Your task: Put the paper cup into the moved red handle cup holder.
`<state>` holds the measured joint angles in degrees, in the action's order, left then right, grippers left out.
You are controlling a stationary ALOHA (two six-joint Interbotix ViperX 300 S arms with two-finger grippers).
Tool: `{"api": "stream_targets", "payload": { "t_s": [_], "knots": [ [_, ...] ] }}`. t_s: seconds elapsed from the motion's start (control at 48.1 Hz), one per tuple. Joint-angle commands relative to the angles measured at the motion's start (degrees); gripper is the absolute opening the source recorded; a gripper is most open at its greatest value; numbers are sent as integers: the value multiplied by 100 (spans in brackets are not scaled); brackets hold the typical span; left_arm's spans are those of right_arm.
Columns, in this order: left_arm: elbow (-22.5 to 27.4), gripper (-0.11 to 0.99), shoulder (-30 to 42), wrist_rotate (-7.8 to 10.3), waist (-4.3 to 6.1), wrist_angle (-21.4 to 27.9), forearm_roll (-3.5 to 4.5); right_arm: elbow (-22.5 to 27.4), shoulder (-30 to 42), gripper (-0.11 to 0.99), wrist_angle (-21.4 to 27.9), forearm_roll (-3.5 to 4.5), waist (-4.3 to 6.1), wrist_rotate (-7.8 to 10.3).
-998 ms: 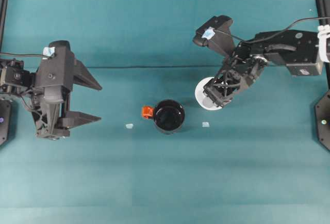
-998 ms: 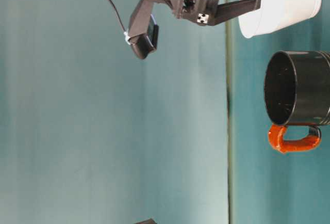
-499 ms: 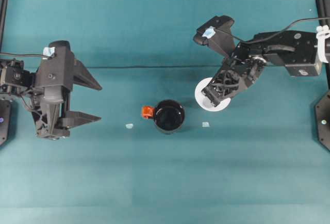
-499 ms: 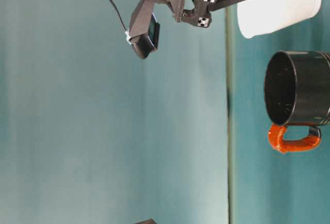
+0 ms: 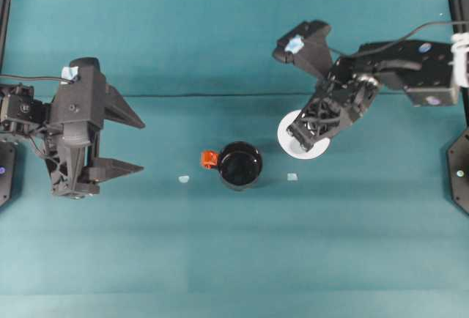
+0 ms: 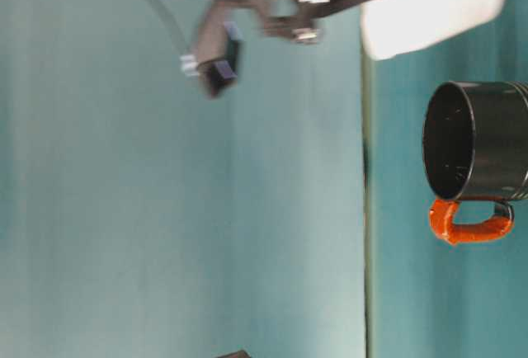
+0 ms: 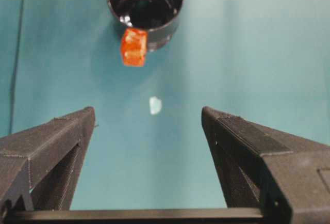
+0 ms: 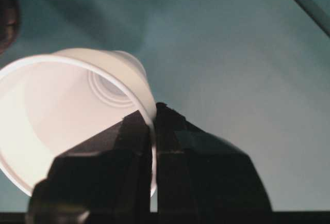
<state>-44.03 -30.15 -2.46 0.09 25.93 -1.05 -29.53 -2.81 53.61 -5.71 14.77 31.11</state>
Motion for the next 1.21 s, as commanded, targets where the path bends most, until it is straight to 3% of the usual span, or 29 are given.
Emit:
{"api": "stream_targets", "payload": {
  "t_s": [0.0, 0.125, 0.25, 0.603, 0.936, 1.186],
  "knots": [
    [62, 91, -26, 9, 9, -35, -18, 387, -791, -11, 413, 105, -53, 44],
    [62, 91, -26, 9, 9, -35, -18, 747, -1081, -11, 914, 193, -105, 44],
    [62, 91, -26, 9, 9, -35, -18, 967, -1134, -11, 1160, 193, -193, 44],
    [62, 91, -26, 9, 9, -35, -18, 1406, -703, -11, 896, 193, -457, 53],
    [70, 91, -26, 0, 9, -44, -18, 2232, 387, -11, 914, 193, -729, 18],
    [70, 91, -26, 0, 9, -44, -18, 2399, 879, -11, 879, 193, -888, -18]
  ]
}}
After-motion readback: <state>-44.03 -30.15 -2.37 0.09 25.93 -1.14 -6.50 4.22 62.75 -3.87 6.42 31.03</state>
